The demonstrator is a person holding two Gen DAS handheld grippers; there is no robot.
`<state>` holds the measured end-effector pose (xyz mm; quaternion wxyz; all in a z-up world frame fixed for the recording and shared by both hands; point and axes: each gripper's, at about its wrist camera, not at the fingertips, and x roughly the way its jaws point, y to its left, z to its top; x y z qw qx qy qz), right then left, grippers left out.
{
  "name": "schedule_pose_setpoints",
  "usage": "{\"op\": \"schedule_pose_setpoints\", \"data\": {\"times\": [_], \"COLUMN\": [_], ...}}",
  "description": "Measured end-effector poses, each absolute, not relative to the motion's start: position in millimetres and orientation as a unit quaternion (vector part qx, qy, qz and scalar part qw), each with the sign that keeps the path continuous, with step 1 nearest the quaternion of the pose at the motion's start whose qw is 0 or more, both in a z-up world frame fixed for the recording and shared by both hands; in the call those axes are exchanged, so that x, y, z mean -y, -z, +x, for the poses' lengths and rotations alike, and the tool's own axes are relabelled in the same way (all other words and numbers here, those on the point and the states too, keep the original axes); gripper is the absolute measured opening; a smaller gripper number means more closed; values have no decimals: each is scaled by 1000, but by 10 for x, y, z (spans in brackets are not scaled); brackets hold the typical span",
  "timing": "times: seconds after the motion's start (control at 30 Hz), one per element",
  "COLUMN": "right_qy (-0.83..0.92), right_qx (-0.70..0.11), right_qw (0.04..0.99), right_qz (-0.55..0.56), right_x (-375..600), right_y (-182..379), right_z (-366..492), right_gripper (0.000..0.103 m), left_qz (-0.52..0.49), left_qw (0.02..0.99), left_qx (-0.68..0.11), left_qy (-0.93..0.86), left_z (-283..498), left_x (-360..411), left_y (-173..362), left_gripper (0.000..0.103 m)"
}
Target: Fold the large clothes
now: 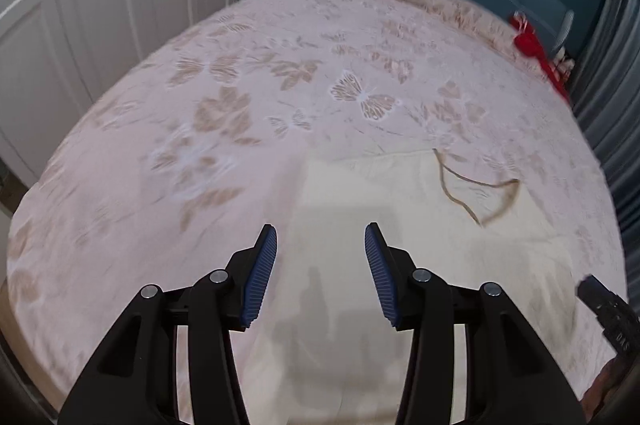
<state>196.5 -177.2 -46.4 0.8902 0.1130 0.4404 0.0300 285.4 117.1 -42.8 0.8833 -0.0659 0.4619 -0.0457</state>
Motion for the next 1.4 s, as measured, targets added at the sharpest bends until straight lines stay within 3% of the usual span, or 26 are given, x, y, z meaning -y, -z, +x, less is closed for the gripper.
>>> {"op": "schedule_pose_setpoints", "data": {"times": [0.2,0.47,0.57,0.93,1.17,1.23,1.3,1.4], "right_qy": [-47,-59,-64,-35,48,89,120,137], "right_qx": [-468,-526,-535,-513,-454,-459,-463,-472], "right_qw": [877,836,833,855,882,875,868,856], "right_qz": [96,144,125,66,115,124,131,162], "right_x": [1281,1115,1048,974,1960,2346,2667,3092], "right_y": [821,1412,1556,1585,1041,1051,1089,1193], "right_z": [3122,3954,4024,3938,3172,3015,2913,2839], "right_gripper": [38,37,4,4,8,8,11,13], "left_qz": [-41,-7,-3,42,20,20,15,21], "left_qw": [866,853,854,868,881,884,876,849], "left_qx": [-498,-521,-520,-495,-471,-458,-459,-490], "left_qy": [36,23,19,-3,47,92,145,198], "left_z": [3613,4000,4007,3991,3771,3689,3643,3643], "left_x": [-856,-667,-679,-566,-342,-16,391,994], "left_y": [867,1366,1454,1601,1024,823,735,862], "left_gripper": [44,44,44,49,49,66,74,74]}}
